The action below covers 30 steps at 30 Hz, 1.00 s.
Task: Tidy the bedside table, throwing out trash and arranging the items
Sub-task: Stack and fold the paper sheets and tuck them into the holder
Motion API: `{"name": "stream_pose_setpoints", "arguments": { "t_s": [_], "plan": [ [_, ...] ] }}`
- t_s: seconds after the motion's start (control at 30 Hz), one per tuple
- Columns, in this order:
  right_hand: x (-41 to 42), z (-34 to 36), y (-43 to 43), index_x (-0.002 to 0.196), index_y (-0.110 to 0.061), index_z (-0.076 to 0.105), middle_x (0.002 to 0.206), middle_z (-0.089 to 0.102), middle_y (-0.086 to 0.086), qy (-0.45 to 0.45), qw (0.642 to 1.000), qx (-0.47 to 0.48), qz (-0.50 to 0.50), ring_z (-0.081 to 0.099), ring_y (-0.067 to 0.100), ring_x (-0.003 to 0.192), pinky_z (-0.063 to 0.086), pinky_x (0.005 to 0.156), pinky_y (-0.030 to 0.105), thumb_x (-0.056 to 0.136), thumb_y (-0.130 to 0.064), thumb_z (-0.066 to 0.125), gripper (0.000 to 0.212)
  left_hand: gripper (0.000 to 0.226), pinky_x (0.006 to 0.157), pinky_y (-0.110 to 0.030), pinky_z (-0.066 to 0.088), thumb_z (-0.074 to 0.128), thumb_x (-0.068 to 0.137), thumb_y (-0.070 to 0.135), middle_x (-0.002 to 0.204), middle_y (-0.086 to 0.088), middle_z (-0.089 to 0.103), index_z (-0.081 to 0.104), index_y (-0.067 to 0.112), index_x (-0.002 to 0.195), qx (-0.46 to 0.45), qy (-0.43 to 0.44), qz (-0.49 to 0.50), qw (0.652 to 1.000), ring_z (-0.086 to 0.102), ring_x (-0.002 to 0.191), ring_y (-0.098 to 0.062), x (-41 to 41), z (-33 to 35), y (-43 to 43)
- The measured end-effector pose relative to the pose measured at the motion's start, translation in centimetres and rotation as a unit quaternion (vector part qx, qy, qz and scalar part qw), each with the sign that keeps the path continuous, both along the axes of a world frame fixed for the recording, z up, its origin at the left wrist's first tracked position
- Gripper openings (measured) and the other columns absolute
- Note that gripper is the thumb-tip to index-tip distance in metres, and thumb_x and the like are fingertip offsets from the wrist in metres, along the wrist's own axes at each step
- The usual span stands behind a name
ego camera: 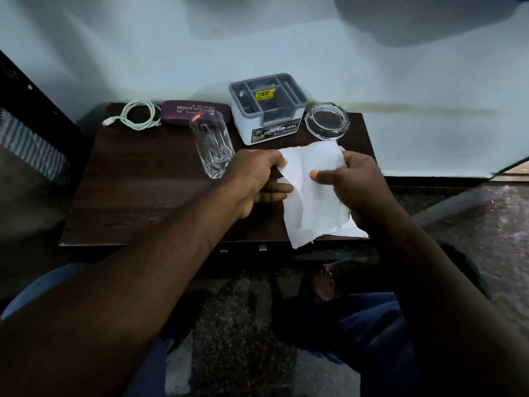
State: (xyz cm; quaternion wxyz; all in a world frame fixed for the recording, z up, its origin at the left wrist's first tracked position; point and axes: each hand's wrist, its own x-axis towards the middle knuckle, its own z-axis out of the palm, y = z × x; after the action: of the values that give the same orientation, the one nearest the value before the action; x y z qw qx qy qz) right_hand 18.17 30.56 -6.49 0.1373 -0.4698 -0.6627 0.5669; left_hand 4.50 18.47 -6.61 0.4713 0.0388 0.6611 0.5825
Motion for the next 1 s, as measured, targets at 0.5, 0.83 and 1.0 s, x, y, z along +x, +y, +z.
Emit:
{"name": "stream_pose_setpoints", "arguments": {
  "t_s": [0.5, 0.83, 1.0],
  "plan": [
    [0.6, 1.2, 1.2, 0.102, -0.011, 0.077, 0.096, 0.082, 0.007, 0.122, 0.991, -0.052, -0.003, 0.08, 0.025, 0.082, 0.063, 0.063, 0.038, 0.084, 0.0, 0.078, 0.021, 0.023, 0.059, -0.032, 0.062, 0.073, 0.093, 0.034, 0.085, 0.0, 0.08, 0.075, 0.013, 0.102, -0.016, -0.065, -0.024, 0.997, 0.076, 0.066, -0.017, 0.3, -0.9, 0.3],
    [0.2, 2.0, 0.4, 0.117, -0.006, 0.075, 0.11, 0.08, 0.012, 0.158, 0.978, -0.116, -0.068, 0.077, 0.035, 0.102, 0.065, 0.082, 0.052, 0.088, -0.001, 0.075, 0.029, 0.014, 0.073, -0.041, 0.065, 0.07, 0.091, 0.012, 0.083, -0.005, 0.079, 0.07, 0.007, 0.105, 0.01, -0.144, -0.005, 0.99, 0.076, 0.074, -0.021, 0.3, -0.4, 0.3],
    [0.1, 2.4, 0.3, 0.116, -0.003, 0.072, 0.115, 0.078, 0.016, 0.186, 0.964, -0.162, -0.1, 0.075, 0.039, 0.104, 0.062, 0.091, 0.056, 0.093, -0.003, 0.07, 0.023, 0.028, 0.07, -0.044, 0.065, 0.062, 0.087, 0.007, 0.106, -0.011, 0.075, 0.068, 0.004, 0.114, 0.025, -0.207, -0.007, 0.978, 0.075, 0.089, -0.029, 0.5, 0.0, 0.1]
  ]
}}
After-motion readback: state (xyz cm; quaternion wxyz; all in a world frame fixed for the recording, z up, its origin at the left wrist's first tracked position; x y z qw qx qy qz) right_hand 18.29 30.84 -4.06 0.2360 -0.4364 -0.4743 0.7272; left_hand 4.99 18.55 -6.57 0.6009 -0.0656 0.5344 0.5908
